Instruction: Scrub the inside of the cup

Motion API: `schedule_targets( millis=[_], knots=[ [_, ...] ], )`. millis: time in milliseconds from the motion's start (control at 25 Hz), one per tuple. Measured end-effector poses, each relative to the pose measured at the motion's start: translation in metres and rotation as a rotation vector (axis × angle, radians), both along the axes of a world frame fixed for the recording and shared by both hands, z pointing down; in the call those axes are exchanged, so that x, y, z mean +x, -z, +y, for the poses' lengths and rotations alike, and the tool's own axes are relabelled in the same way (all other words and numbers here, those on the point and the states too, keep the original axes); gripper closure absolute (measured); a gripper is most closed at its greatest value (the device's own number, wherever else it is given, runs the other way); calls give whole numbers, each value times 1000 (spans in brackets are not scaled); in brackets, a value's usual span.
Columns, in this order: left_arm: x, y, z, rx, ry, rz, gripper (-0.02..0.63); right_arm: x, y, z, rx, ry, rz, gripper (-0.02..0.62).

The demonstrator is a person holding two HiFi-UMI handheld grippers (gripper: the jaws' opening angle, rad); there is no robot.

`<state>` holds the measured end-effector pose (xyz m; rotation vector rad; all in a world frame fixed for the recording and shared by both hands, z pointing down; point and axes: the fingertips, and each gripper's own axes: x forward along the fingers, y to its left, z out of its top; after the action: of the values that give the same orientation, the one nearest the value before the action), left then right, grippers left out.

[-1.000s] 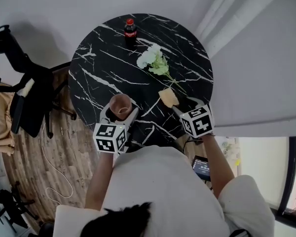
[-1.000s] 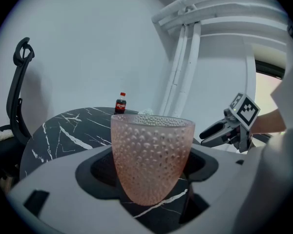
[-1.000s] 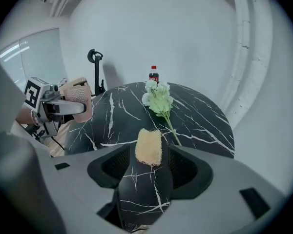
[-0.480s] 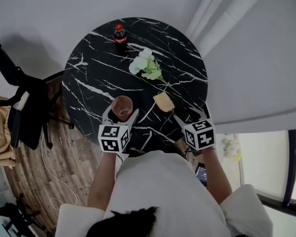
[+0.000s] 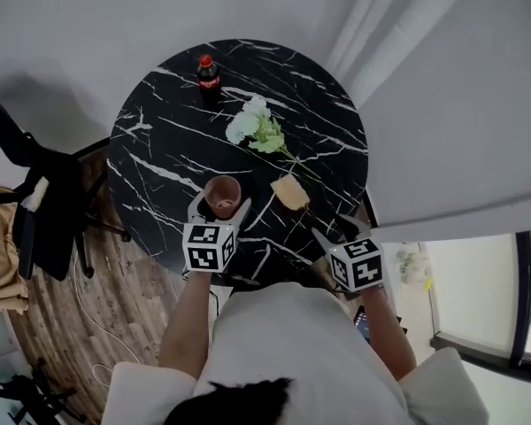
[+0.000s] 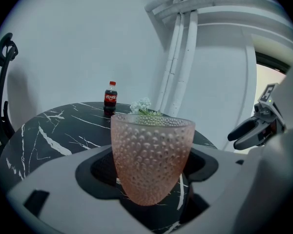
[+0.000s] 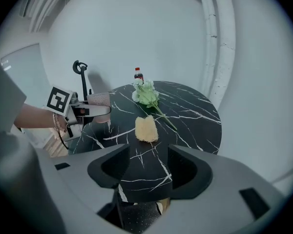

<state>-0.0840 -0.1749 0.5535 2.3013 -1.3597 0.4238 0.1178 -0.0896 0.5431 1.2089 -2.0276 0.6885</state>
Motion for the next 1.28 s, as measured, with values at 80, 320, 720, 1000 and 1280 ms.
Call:
schedule_targets(
  millis=[80,320,720,1000,1280],
  knots=[
    [-1,-3,-2,-9,15,7,235,-5,-1,3,-1,12,-9,374],
    [-3,-12,-5,-25,47,12,235,-16,-3,12,-17,52,-7,374],
    [4,-26,8,-38,2,-9,235,-25,6,8,12,66,-38,374],
    [5,-27,12,-41,-8,-22,235,-29,5,9,5,83,-32,374],
    [6,-30,19,-55,-22,-47,235,-35,2,5,1,105,-32,374]
  ],
)
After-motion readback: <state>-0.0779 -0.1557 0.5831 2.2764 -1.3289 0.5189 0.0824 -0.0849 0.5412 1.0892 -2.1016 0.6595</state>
